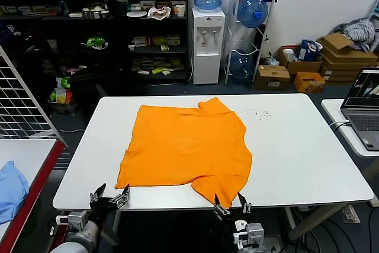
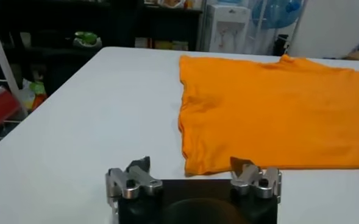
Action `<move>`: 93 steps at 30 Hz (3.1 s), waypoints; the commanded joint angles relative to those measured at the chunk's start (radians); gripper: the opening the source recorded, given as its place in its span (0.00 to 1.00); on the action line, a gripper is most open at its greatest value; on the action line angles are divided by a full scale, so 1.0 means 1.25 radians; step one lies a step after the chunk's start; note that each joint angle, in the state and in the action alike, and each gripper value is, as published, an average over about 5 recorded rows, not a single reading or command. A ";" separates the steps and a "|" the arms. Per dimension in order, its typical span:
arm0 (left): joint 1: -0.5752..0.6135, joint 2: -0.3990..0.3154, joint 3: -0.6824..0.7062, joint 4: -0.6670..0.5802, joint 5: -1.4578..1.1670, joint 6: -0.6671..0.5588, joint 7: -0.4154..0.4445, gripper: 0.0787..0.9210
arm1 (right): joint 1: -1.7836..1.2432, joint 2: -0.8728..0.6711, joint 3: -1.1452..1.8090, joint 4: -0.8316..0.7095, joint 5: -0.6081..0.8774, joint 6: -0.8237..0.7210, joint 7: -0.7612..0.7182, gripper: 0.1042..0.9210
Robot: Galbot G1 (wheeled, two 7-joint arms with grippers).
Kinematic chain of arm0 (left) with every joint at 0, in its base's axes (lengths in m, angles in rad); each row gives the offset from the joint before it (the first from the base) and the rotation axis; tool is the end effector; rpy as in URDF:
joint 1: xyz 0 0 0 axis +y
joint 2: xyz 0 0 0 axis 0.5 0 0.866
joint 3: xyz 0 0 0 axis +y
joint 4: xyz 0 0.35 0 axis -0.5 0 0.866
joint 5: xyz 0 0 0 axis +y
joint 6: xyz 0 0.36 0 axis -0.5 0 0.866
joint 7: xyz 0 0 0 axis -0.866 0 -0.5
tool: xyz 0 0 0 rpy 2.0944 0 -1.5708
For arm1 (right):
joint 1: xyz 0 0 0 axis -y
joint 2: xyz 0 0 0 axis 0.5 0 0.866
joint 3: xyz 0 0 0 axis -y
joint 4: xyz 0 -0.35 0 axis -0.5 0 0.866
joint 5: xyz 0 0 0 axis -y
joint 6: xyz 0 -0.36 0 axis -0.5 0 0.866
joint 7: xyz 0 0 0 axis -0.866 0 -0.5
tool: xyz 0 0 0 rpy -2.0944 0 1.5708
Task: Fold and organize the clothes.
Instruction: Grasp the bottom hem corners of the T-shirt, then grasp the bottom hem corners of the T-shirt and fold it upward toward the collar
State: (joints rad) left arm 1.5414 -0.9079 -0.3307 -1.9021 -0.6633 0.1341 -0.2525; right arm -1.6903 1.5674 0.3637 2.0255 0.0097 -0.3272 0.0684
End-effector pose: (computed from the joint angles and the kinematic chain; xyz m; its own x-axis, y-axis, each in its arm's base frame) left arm 0.1880 0.0919 -0.3554 -0.8801 0.1023 0.4637 0.0857 0.9947 -0.0567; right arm 0.1403 0.0508 -0.3452 -0.8659 -0.0936 0.4915 -0.0685 0.9953 0.0688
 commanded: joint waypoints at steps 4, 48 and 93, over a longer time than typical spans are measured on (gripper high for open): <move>-0.020 0.003 0.030 0.015 0.001 0.007 -0.002 0.64 | 0.001 0.002 -0.004 -0.002 -0.005 -0.008 0.003 0.47; 0.145 0.044 -0.019 -0.279 -0.134 0.043 -0.094 0.02 | -0.182 -0.188 0.073 0.252 0.145 0.034 0.102 0.02; -0.269 0.039 0.149 0.015 -0.180 0.069 -0.090 0.20 | 0.385 -0.264 -0.033 -0.095 0.329 -0.071 0.124 0.29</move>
State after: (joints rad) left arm 1.2351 -0.8534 -0.1563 -1.9058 -0.8918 0.2164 -0.3623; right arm -1.2428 1.2381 0.3280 1.9400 0.4275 -0.4422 0.2555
